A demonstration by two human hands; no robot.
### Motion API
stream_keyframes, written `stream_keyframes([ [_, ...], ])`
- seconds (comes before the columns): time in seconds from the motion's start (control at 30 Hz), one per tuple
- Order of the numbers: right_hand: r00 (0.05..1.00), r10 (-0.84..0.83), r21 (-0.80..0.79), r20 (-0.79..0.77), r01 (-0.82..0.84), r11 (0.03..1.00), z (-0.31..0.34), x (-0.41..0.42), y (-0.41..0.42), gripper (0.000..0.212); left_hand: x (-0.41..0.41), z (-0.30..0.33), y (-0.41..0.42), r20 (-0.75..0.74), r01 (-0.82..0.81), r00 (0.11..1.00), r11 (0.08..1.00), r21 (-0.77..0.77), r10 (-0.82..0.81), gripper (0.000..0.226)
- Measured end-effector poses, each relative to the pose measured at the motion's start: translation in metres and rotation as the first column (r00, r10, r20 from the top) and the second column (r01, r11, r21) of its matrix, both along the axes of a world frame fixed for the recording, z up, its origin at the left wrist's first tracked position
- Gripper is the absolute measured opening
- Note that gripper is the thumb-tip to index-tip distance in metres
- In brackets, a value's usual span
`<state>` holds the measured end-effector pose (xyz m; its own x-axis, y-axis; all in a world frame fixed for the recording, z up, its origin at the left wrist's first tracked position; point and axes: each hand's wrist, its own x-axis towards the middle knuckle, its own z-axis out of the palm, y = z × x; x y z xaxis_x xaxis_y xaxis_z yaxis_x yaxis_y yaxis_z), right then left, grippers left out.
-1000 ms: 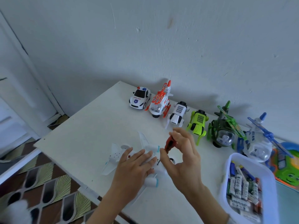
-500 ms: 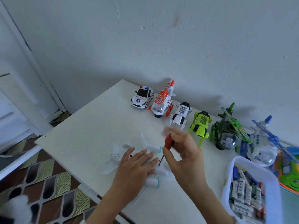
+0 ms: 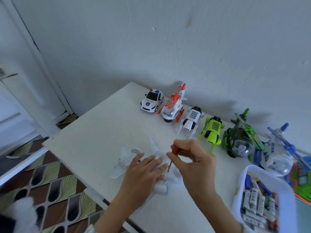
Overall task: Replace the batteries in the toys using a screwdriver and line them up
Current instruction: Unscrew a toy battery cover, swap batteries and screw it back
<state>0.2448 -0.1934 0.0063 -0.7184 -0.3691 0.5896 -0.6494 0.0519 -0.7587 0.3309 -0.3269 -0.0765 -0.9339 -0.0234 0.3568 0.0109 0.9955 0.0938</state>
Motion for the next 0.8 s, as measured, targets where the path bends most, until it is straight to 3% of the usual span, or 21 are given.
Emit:
stream_keyframes([
  [0.13,0.989,-0.133,-0.090,-0.066,0.127,0.988,-0.010,0.005,0.003,0.044,0.001,-0.002,0.001,0.015,-0.003,1.000,1.000,0.017,0.003,0.037],
  [0.27,0.992,-0.048,-0.027,-0.116,0.045,0.999,-0.007,0.022,0.000,0.038,-0.001,0.000,0.000,0.004,0.003,1.000,1.000,0.020,-0.003,0.035],
  [0.4,1.000,0.011,-0.069,0.010,-0.010,0.998,-0.005,0.013,0.002,0.040,-0.001,0.001,0.002,-0.038,0.010,0.999,0.999,0.037,-0.009,0.032],
  [0.5,0.980,-0.128,-0.081,-0.153,0.116,0.990,-0.014,0.020,-0.001,0.039,-0.002,0.000,0.001,-0.059,0.021,0.998,1.000,0.019,-0.020,0.030],
  [0.6,0.965,-0.206,-0.124,-0.161,0.188,0.974,-0.020,0.026,-0.001,0.039,-0.003,0.003,0.000,-0.050,0.017,0.999,0.999,0.036,-0.015,0.031],
  [0.7,0.973,-0.207,-0.054,-0.098,0.203,0.978,-0.013,0.018,0.002,0.043,-0.003,0.002,0.001,-0.034,0.002,0.999,0.999,0.032,-0.001,0.035],
  [0.8,0.983,-0.125,0.008,-0.134,0.127,0.992,-0.008,0.013,0.005,0.042,-0.001,-0.001,0.002,-0.021,-0.005,1.000,0.999,0.043,0.006,0.035],
])
